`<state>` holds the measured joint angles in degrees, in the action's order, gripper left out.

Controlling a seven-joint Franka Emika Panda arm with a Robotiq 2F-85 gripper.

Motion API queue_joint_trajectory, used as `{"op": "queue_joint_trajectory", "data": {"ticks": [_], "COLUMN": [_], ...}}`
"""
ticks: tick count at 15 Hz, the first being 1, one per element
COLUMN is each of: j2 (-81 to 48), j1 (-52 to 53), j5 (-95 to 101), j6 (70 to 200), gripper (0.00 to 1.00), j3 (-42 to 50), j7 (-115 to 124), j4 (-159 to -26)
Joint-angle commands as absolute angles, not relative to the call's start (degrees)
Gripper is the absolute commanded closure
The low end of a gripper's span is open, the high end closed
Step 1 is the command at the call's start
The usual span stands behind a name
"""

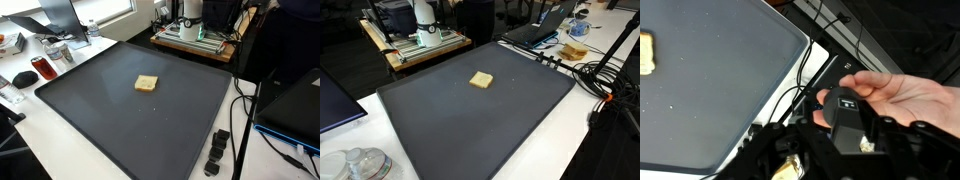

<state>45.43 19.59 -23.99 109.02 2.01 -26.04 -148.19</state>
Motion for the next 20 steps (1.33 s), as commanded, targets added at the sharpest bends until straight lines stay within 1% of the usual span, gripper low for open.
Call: {"op": "queue_joint_trajectory", "data": {"ticks": [1, 2, 3, 6, 8, 9, 10, 12, 13, 14, 15, 20], "j2": [49.1, 49.5, 49.9, 51.0, 51.9, 52.2, 52.5, 53.2, 53.5, 53.6, 53.8, 53.4], "j1": [18.4, 18.2, 18.0, 17.1, 16.4, 16.0, 15.5, 14.5, 14.0, 13.5, 13.1, 10.3], "j5": [-24.4, -24.4, -24.1, -23.7, -23.3, -23.2, -23.1, -23.0, -23.0, -22.8, -22.7, -20.8], "j6": [107.9, 107.9, 107.8, 107.3, 106.7, 106.4, 106.1, 105.8, 105.8, 105.7, 105.5, 104.4], "gripper": [0.67, 0.71, 0.68, 0.68, 0.64, 0.64, 0.70, 0.93, 0.98, 0.98, 0.95, 0.95], "j3": [3.7, 4.2, 4.7, 6.2, 7.2, 7.7, 8.1, 8.8, 9.0, 9.1, 9.3, 7.7], "j7": [-28.6, -29.0, -29.5, -31.0, -31.9, -32.4, -32.8, -33.4, -33.5, -33.4, -33.4, -29.6], "j4": [-150.9, -151.3, -151.7, -152.7, -153.5, -153.7, -153.9, -154.3, -154.5, -154.6, -154.6, -153.9]}}
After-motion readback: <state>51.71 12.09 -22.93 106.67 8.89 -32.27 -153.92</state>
